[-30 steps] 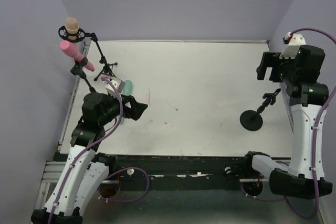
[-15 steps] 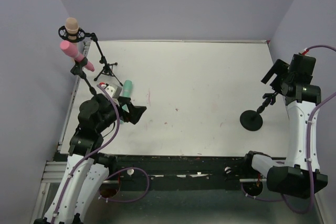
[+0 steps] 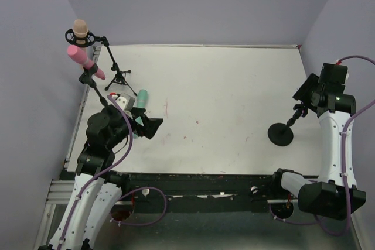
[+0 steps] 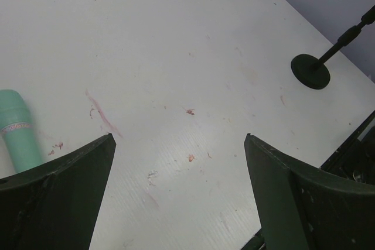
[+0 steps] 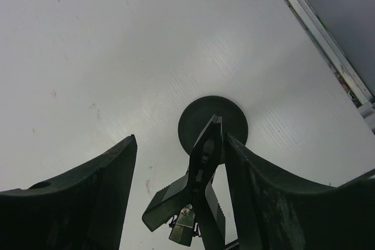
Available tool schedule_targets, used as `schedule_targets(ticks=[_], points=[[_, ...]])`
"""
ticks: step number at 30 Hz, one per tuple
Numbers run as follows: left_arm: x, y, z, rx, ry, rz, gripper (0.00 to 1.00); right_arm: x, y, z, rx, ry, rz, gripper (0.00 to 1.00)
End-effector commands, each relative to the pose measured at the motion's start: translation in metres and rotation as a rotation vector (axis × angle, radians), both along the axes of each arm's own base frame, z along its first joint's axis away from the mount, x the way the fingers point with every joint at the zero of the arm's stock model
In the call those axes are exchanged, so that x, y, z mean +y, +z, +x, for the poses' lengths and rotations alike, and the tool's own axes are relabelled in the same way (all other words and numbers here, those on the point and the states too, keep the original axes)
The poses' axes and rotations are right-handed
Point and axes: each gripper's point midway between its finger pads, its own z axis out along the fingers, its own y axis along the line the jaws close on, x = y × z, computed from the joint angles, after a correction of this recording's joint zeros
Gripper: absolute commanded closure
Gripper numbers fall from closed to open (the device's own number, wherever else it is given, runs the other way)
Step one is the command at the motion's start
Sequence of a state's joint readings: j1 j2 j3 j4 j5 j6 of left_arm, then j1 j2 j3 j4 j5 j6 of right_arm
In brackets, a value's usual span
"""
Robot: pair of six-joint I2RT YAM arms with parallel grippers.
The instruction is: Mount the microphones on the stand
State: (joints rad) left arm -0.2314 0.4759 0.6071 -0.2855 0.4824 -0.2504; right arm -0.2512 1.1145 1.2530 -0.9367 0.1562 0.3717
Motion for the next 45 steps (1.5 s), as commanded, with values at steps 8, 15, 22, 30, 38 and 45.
schedule_targets(ticks=[8, 15, 22, 30, 38, 45], points=[[0.001, 0.003, 0.001, -0.027, 0.010, 0.005, 0.01, 0.001, 0.002, -0.006, 0.000, -0.023, 0.040, 0.47], [0.002, 0.003, 0.002, -0.025, 0.016, 0.007, 0.01, 0.012, 0.014, 0.004, -0.038, 0.084, 0.043, 0.55], [0.002, 0.003, 0.002, -0.025, 0.016, 0.007, 0.01, 0.049, 0.023, 0.028, -0.101, 0.394, 0.111, 0.77], [0.003, 0.002, 0.003, -0.023, 0.020, 0.010, 0.01, 0.101, 0.047, 0.061, -0.172, 0.789, 0.100, 0.87], [0.003, -0.001, 0.006, -0.017, 0.022, 0.016, 0.01, 0.211, 0.046, 0.076, -0.112, 1.292, -0.042, 0.90], [0.003, -0.004, 0.007, -0.015, 0.023, 0.022, 0.01, 0.302, 0.041, 0.087, -0.022, 1.622, -0.248, 0.89]])
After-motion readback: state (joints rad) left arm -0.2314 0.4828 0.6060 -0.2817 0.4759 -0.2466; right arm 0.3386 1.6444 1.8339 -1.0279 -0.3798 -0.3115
